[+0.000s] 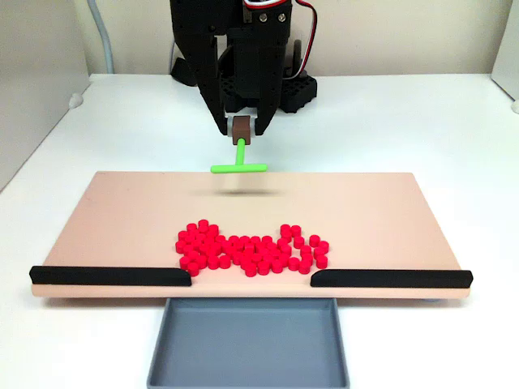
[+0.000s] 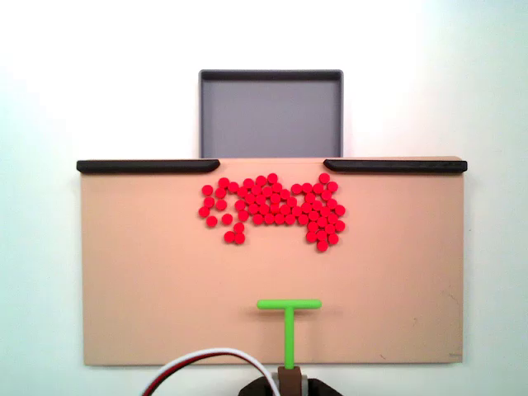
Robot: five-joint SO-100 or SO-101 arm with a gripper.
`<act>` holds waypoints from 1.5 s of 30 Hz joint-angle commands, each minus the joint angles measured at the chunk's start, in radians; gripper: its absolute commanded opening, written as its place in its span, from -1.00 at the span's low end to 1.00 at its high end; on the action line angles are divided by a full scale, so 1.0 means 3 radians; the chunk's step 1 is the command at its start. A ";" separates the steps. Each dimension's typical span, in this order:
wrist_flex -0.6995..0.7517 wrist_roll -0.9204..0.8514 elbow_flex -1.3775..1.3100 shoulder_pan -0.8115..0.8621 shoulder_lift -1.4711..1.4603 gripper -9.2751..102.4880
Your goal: Gather the bottom side granules
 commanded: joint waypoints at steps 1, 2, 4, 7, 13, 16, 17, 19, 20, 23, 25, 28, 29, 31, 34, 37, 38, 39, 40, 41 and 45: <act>-0.0015 0.0026 -0.0102 0.0010 0.0036 -0.84; -0.0015 0.0015 -0.0102 0.0010 0.0041 -0.84; -0.0015 -0.0010 -0.0107 0.0010 0.0051 -0.84; -0.0015 -0.0020 -0.0107 0.0036 0.0051 -0.84; -0.0015 0.0036 -0.0107 0.0000 0.0051 -0.84; -0.0015 0.0046 -0.0107 -0.0020 0.0046 -0.84; -0.0015 0.0046 -0.0107 -0.0020 0.0041 -0.84; -0.0015 0.0036 -0.0107 -0.0020 0.0031 -0.84; -0.0015 0.0026 -0.0107 -0.0020 0.0026 -0.84; -0.0015 0.0005 -0.0107 -0.0020 0.0005 -0.84; -0.0015 0.0000 -0.0107 -0.0010 -0.0005 -0.84; -0.0015 0.0000 -0.0107 0.0015 0.0000 -0.84; -0.0015 -0.0010 -0.0107 0.0036 0.0015 -0.84; -0.0015 -0.0026 -0.0107 0.0046 0.0020 -0.84; -0.0015 -0.0061 -0.0107 0.0056 -0.0015 -0.84; -0.0015 -0.0102 -0.0107 0.0092 -0.0031 -0.84; -0.0015 -0.0118 -0.0107 0.0123 -0.0031 -0.84; -0.0015 -0.0148 -0.0107 0.0164 -0.0031 -0.84; -0.0015 -0.0189 -0.0107 0.0199 -0.0031 -0.84; -0.0020 -0.0230 -0.0107 0.0235 -0.0031 -0.84; -0.0020 -0.0404 -0.0107 0.0337 -0.0112 -0.84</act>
